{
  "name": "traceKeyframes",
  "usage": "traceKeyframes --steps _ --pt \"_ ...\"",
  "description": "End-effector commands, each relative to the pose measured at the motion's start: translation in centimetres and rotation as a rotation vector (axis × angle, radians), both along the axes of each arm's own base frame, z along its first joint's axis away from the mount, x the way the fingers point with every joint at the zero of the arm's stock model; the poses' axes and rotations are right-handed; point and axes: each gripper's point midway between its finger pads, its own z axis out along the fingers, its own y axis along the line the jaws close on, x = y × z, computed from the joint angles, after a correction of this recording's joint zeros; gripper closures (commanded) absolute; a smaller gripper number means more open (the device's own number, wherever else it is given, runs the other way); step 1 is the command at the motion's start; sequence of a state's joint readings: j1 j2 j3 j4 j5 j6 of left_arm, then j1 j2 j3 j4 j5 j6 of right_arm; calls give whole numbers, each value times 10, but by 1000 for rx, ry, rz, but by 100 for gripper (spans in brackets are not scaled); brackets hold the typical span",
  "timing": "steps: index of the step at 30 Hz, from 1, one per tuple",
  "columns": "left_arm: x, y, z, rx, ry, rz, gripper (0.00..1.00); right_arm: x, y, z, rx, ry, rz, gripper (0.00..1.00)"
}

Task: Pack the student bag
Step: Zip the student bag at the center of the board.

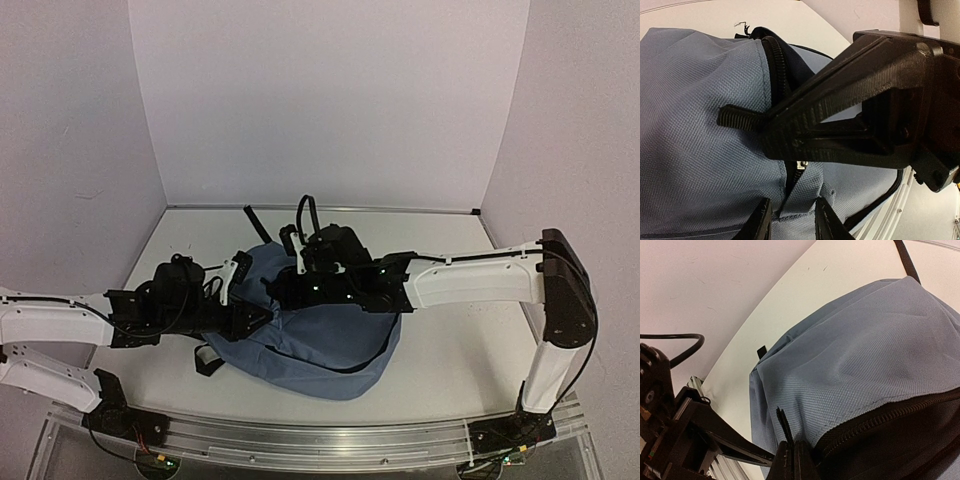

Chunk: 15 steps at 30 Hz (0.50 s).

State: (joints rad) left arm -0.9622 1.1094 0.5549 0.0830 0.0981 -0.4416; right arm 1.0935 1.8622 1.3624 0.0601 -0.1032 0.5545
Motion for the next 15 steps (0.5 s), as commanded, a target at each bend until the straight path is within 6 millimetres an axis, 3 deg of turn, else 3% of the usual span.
traceKeyframes --steps 1,7,15 --pt "5 -12 14 -33 -44 0 71 13 3 56 141 -71 -27 100" --pt "5 -22 13 -15 -60 -6 72 13 4 56 140 -72 -28 100" --pt "11 -25 17 -34 -78 23 82 14 2 53 134 -68 -37 100"
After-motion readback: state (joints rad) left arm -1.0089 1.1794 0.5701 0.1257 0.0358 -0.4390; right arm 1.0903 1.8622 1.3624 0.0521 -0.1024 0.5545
